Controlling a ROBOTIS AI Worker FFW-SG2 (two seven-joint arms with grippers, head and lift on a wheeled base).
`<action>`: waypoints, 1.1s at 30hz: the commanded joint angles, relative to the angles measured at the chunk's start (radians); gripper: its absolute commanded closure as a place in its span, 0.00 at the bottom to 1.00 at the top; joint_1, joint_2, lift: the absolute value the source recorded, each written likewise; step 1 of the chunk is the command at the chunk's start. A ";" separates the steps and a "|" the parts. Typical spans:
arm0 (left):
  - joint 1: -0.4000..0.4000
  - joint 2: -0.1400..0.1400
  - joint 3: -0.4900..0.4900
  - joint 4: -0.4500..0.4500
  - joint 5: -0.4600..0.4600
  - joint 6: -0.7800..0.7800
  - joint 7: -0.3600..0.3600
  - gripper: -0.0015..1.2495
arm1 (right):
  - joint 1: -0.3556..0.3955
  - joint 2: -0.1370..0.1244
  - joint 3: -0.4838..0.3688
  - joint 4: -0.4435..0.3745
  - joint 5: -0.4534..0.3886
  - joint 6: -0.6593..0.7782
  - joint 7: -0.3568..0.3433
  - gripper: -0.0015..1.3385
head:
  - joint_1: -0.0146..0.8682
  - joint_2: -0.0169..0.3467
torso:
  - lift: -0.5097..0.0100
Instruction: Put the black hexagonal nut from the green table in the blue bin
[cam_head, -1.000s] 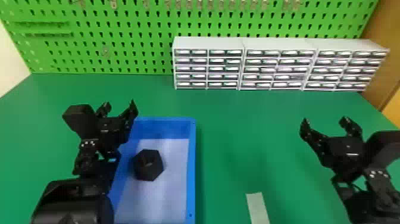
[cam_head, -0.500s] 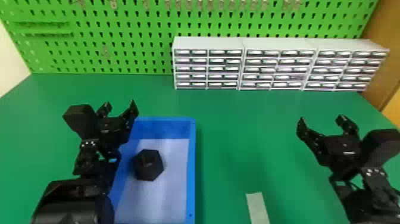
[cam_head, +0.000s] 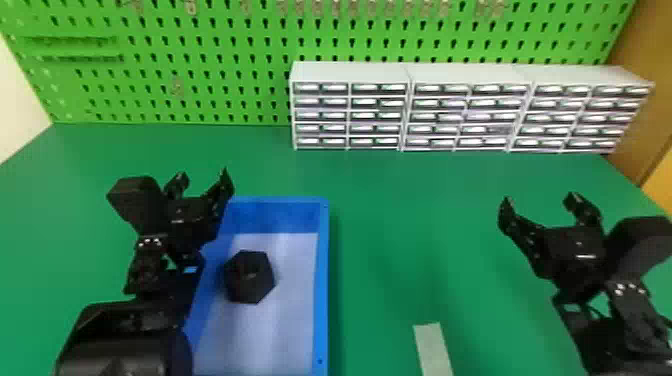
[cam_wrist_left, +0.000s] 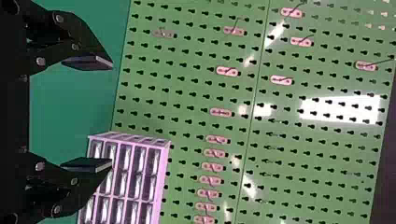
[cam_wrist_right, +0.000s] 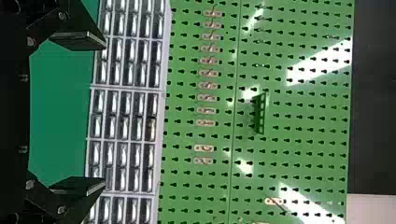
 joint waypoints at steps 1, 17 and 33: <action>0.000 -0.003 0.000 0.000 0.000 0.000 0.000 0.41 | 0.003 0.006 -0.005 0.000 0.002 -0.021 -0.001 0.20 | 0.79 0.19 | 0.79; -0.002 -0.003 0.000 -0.003 0.000 0.000 0.000 0.41 | 0.004 0.023 -0.030 0.002 0.008 0.005 -0.003 0.21 | 0.79 0.19 | 0.79; 0.000 -0.003 0.002 -0.003 0.000 0.000 0.000 0.41 | 0.004 0.038 -0.053 -0.002 0.005 0.027 -0.004 0.22 | 0.79 0.19 | 0.79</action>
